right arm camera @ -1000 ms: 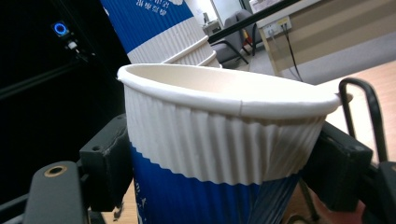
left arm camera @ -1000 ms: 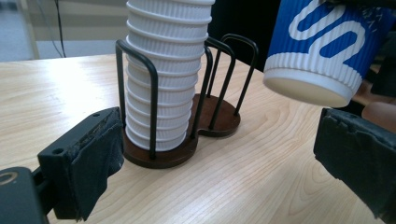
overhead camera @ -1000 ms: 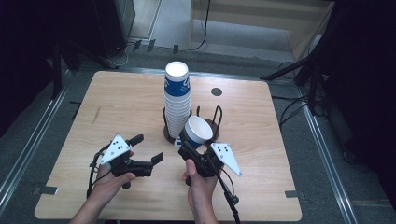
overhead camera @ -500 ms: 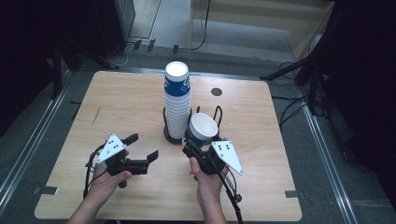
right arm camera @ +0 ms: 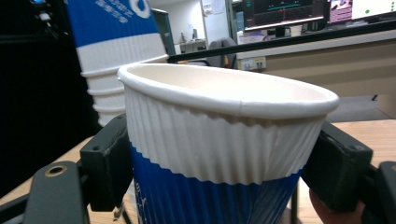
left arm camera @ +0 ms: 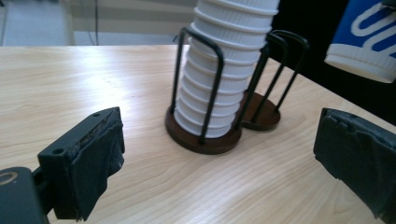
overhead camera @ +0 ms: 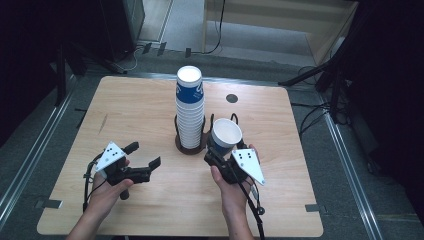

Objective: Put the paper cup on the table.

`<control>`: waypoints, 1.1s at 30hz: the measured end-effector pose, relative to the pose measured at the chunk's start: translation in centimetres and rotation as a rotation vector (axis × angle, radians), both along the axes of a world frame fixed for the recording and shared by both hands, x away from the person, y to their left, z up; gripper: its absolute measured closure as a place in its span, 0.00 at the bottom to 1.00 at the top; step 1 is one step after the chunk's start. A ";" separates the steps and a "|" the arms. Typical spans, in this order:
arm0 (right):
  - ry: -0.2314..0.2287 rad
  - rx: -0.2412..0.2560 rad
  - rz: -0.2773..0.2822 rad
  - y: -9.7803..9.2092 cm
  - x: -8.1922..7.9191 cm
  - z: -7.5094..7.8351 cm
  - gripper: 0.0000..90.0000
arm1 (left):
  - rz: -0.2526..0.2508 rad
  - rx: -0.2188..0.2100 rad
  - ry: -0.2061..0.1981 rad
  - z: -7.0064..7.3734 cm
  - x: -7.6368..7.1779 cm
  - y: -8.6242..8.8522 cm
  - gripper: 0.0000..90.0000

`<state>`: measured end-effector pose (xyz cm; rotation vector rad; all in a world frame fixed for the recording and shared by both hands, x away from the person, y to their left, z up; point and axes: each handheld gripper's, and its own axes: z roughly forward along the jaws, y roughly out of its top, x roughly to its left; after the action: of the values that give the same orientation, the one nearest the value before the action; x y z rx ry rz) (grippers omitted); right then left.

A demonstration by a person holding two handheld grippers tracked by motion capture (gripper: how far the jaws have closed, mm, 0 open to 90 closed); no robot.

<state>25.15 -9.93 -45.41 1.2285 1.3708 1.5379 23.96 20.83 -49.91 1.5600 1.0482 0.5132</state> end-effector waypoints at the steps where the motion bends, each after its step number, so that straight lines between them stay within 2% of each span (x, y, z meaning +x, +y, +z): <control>1: 0.005 -0.009 -0.008 -0.3 0.2 -0.1 0.22 | 0.007 0.001 0.001 0.0 0.0 0.1 0.03; 8: -0.004 -0.037 -0.024 -0.8 0.7 -0.1 0.22 | 0.040 -0.007 0.017 -0.5 0.3 1.2 0.03; 15: -0.001 -0.067 -0.058 -2.0 1.6 -0.3 0.22 | 0.072 0.011 0.029 -1.0 0.6 2.2 0.03; 19: -0.013 -0.104 -0.071 -2.7 2.1 -0.5 0.22 | 0.093 0.016 0.037 -1.2 0.7 2.9 0.03; 33: -0.019 -0.140 -0.140 -5.1 3.6 -0.6 0.22 | 0.149 0.012 0.057 -1.8 1.0 4.7 0.03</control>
<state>28.78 -15.06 -46.05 1.1944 1.3281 1.3318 24.98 25.57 -51.76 1.5217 1.2128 0.5805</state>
